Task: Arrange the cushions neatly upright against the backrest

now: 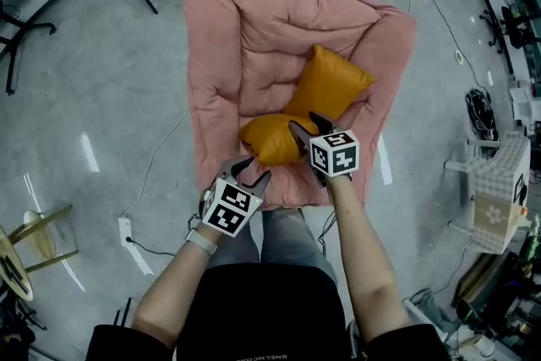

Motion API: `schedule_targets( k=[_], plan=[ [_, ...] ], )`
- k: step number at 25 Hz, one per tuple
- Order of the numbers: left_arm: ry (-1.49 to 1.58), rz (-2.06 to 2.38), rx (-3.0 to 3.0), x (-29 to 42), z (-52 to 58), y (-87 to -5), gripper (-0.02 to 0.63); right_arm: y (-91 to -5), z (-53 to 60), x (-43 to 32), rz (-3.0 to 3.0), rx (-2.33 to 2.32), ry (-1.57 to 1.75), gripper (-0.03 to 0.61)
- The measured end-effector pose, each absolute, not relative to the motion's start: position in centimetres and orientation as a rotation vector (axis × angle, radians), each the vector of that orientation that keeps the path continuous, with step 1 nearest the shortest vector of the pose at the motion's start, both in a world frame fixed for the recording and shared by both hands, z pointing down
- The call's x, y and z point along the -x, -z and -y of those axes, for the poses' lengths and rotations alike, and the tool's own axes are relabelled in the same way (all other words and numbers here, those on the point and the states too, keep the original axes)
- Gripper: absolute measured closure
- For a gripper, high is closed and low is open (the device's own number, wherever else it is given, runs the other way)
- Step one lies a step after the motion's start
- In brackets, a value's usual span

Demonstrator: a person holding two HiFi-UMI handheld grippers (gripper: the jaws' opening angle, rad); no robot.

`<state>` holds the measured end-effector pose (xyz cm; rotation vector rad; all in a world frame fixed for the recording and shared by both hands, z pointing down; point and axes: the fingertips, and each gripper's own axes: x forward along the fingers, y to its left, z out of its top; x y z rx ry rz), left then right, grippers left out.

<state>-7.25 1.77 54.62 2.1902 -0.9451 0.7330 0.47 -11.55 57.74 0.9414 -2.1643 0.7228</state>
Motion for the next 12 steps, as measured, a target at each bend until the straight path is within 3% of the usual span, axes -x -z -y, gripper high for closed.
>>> schedule_targets(
  k=[12],
  plan=[
    [-0.600,1.350,-1.955,9.9,11.5,-55.1,0.471,-55.9,20.6,1.6,2.336,-0.812,-0.758,0.305]
  ],
)
